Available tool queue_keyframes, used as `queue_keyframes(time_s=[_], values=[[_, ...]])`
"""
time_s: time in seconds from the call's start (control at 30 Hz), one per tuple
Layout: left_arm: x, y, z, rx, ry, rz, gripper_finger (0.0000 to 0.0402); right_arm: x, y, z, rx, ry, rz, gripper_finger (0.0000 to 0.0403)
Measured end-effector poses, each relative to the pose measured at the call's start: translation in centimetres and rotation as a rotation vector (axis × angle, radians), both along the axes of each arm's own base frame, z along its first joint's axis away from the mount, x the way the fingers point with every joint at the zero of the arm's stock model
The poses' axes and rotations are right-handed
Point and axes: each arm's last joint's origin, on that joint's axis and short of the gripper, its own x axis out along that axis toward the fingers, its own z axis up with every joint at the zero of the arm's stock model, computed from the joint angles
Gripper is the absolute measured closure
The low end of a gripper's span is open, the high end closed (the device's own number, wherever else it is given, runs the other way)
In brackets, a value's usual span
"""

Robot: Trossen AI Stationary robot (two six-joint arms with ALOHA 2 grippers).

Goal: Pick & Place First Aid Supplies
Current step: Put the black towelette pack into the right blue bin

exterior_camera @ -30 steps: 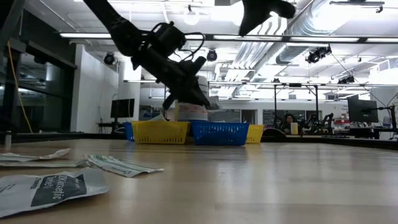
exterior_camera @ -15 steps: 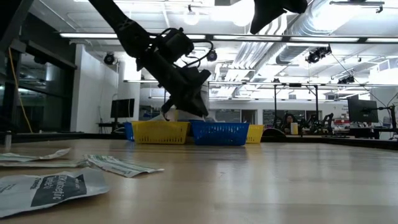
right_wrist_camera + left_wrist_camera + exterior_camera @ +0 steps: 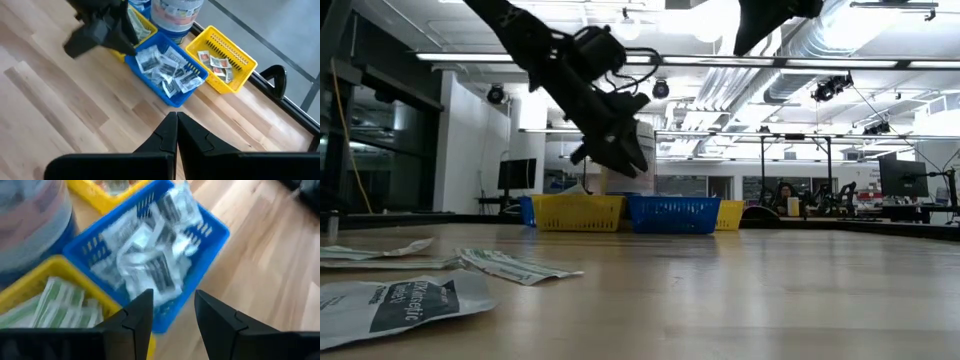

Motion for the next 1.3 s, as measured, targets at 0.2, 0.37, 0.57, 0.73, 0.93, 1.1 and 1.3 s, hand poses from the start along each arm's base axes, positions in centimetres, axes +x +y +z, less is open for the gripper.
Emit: queue_keyframes(time_s=[0.2,0.37,0.57,0.73,0.93,1.1,1.3], values=[[-1.6,-0.9,1.3,0.035,0.102,0.04,0.0257,-0.3,0.7,-0.1,-0.004,0.026,0.026,0.0399],[-2.6,-1.0,2.0,0.042,0.149,0.072,0.0257,-0.4,1.2,-0.1,-0.01,0.044,0.055,0.0402],[-3.5,-1.6,2.6,0.013,0.179,0.088,0.0257,-0.6,2.2,-0.1,-0.008,0.049,0.099,0.0399],[-4.2,-3.7,3.0,-0.007,0.252,0.033,0.0257,-0.8,4.0,-0.2,0.001,0.08,0.221,0.0402],[-4.7,-8.6,2.6,-0.027,0.375,-0.092,0.0257,-1.0,6.6,0.0,-0.002,0.056,0.356,0.0401],[-5.3,-13.5,1.2,-0.101,0.409,-0.119,0.0257,-0.8,8.5,0.4,0.022,-0.034,0.438,0.0401],[-7.0,-20.0,-0.1,-0.176,0.405,-0.077,0.0257,0.7,11.2,-0.2,0.078,-0.115,0.556,0.0402]])
